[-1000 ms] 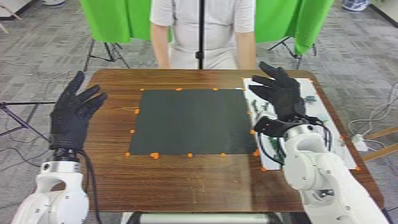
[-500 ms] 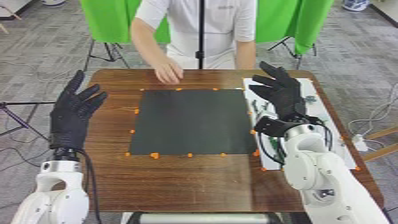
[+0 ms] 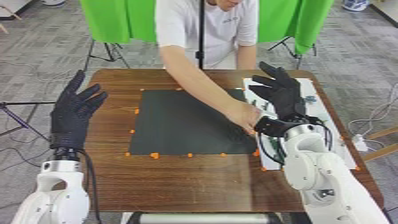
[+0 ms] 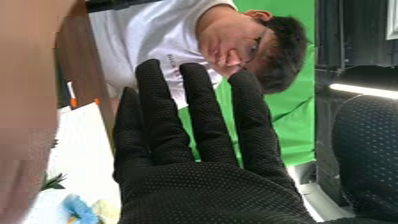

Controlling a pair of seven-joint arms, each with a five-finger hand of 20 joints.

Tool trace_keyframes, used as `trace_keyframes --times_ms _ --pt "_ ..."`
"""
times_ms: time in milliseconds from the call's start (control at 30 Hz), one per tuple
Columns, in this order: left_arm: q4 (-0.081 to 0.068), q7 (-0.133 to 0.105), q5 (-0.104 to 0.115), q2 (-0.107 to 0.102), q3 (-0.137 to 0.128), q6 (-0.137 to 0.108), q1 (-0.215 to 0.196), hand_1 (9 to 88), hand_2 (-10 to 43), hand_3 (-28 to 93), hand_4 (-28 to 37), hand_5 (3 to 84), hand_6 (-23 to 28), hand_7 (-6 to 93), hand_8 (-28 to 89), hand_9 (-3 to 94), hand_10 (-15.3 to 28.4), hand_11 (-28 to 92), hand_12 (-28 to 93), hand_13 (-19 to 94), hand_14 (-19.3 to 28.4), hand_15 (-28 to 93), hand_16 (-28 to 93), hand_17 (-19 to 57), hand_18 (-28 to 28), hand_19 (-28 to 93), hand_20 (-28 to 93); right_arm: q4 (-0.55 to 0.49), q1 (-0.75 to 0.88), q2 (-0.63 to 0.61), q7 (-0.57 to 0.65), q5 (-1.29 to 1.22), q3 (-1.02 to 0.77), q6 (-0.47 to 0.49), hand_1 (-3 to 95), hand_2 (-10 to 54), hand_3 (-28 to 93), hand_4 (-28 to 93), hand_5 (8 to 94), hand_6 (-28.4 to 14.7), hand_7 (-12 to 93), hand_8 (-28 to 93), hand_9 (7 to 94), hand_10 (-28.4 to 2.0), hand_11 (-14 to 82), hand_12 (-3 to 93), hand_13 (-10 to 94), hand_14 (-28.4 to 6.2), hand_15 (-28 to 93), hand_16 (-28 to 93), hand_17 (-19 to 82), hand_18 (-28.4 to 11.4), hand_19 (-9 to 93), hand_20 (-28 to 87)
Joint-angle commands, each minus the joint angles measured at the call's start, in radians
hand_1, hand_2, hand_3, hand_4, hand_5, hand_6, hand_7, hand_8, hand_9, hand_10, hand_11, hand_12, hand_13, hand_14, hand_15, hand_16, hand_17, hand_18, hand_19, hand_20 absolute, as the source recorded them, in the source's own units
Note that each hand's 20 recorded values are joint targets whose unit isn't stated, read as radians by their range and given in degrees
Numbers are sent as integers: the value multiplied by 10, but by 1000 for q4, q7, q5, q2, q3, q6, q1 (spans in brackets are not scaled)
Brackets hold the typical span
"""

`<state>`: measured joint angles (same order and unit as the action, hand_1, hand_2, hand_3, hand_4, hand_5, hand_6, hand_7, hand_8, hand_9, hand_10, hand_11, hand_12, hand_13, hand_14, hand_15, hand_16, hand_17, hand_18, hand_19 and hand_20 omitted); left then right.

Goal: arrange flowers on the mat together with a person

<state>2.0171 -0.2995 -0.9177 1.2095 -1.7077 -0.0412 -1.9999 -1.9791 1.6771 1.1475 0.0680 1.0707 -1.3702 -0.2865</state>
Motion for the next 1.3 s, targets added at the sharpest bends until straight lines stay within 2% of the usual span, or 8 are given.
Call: trace_keyframes --times_ms 33,567,600,633,1100,1133,1167,1300 --pt "4 -3 4 -5 6 -17 -12 202 86 712 -283 268 38 104 -84 316 170 188 120 246 233 382 -40 -90 259 520 35 -9 5 6 -1 5 -1 6 90 130 778 -246 400 -5 157 -130 461 -161 123 139 353 -202 273 152 42 -193 380 163" --pt "10 3 4 1 2 -19 -25 202 87 710 -283 268 38 107 -85 316 172 188 119 246 234 381 -38 -89 259 520 34 -10 13 14 12 11 -10 24 91 130 778 -246 400 -4 158 -130 462 -161 123 138 352 -203 274 150 42 -193 380 162" --pt "5 3 3 1 3 -16 -17 202 87 711 -283 268 38 107 -85 315 171 188 119 246 233 381 -38 -89 259 520 34 -10 12 10 5 8 -8 18 91 131 778 -246 400 -4 158 -130 462 -161 123 138 352 -203 274 150 41 -193 380 161" --pt "9 4 3 1 2 -17 -23 202 87 712 -283 268 38 107 -85 315 172 187 119 246 233 382 -38 -89 259 521 34 -10 14 13 11 10 -10 21 91 130 778 -246 400 -4 159 -130 462 -160 123 138 352 -203 274 150 41 -194 381 162" --pt "1 3 1 1 4 -10 -7 202 86 712 -283 269 38 107 -86 316 173 187 120 246 233 380 -39 -89 259 520 34 -11 10 7 -3 4 -7 9 90 129 781 -245 399 -4 158 -130 461 -160 124 138 353 -202 275 150 41 -193 380 161" --pt "5 -5 7 -5 6 -19 -13 202 86 712 -283 269 38 107 -86 316 173 187 120 246 233 380 -38 -89 259 520 34 -8 7 10 0 7 -8 18 91 129 781 -245 399 -4 158 -130 461 -160 123 138 353 -202 274 150 41 -193 380 161" --pt "0 2 1 1 5 -10 -5 202 86 712 -283 269 38 107 -85 316 173 188 121 246 233 380 -38 -89 259 520 34 -11 10 6 -4 4 -6 10 90 129 781 -245 399 -4 158 -130 461 -161 123 138 353 -202 274 150 42 -193 380 161" --pt "1 0 2 0 5 -12 -7 203 86 711 -283 268 38 106 -85 316 173 188 120 246 234 380 -37 -89 259 520 34 -10 10 7 -6 4 -7 10 91 129 781 -246 400 -5 158 -130 462 -160 123 138 353 -202 274 150 41 -193 381 161"
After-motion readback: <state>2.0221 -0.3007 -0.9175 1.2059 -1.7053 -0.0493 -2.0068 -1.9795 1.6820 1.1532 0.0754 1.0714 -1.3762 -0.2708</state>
